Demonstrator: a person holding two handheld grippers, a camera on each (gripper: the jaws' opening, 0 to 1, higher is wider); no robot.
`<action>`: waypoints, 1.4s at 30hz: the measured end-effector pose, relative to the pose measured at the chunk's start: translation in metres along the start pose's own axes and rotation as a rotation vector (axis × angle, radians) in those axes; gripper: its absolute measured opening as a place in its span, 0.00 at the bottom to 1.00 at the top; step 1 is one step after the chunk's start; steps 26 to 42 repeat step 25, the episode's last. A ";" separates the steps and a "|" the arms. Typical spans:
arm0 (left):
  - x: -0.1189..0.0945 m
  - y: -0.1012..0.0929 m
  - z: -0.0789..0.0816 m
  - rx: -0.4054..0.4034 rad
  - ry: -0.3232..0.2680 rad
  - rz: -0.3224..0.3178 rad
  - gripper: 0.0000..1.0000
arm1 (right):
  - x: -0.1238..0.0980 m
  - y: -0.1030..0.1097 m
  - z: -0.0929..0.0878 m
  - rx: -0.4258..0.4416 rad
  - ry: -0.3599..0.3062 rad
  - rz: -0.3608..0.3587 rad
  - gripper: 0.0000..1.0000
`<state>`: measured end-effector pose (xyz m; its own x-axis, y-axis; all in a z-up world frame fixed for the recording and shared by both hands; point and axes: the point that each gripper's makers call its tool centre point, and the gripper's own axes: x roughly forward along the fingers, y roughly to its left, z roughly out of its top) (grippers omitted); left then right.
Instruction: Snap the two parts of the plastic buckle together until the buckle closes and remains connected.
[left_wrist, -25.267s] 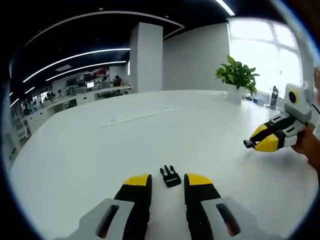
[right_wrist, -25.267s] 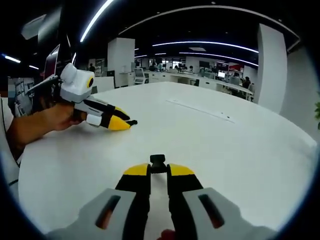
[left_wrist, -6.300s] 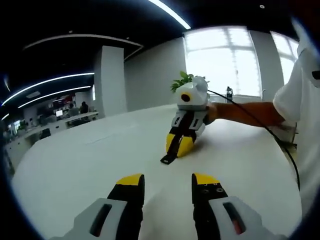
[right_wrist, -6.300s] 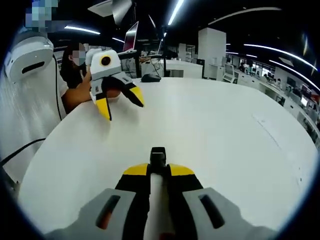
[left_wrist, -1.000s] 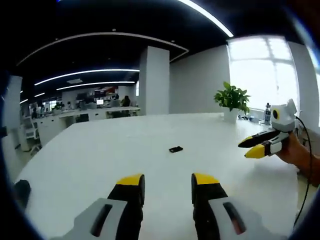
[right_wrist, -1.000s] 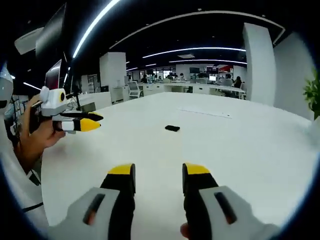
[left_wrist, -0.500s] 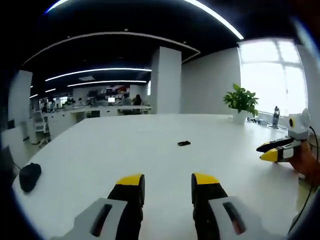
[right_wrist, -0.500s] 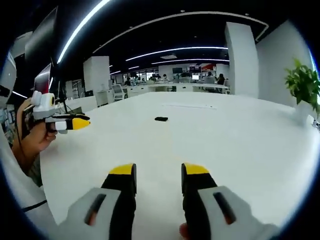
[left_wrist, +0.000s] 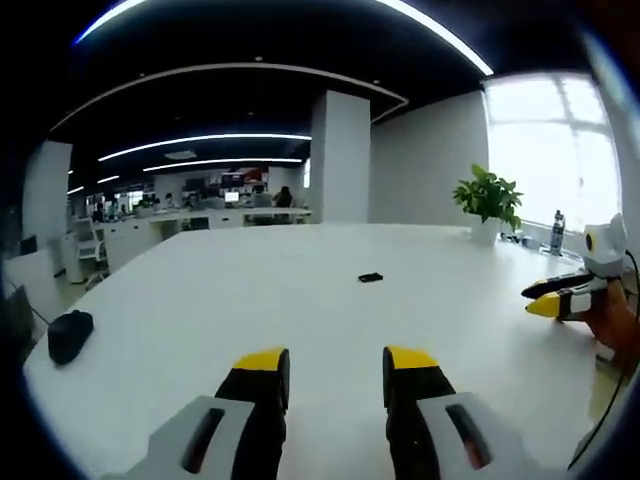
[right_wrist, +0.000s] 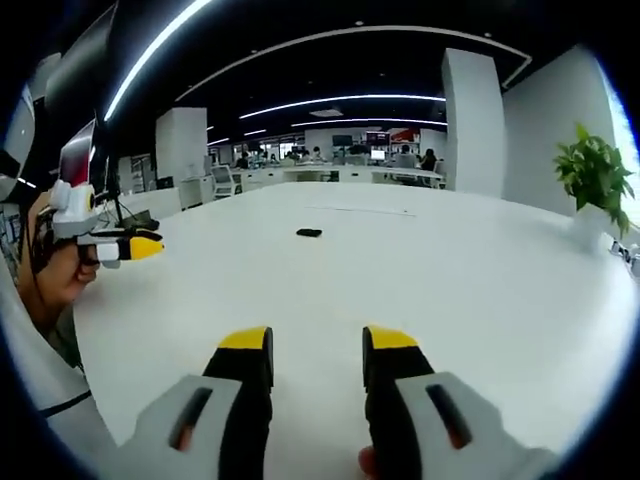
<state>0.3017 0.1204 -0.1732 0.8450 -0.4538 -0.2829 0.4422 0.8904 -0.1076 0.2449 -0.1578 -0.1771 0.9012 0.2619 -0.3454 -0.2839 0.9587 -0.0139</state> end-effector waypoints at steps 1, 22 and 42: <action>0.000 0.001 0.000 -0.002 0.001 0.001 0.37 | 0.000 0.000 0.000 0.002 -0.001 0.001 0.36; -0.003 0.006 -0.002 -0.002 -0.006 0.021 0.37 | 0.002 0.005 0.000 -0.012 -0.002 0.011 0.36; -0.003 0.006 -0.003 -0.002 -0.003 0.019 0.37 | 0.002 0.004 -0.001 -0.011 -0.002 0.006 0.36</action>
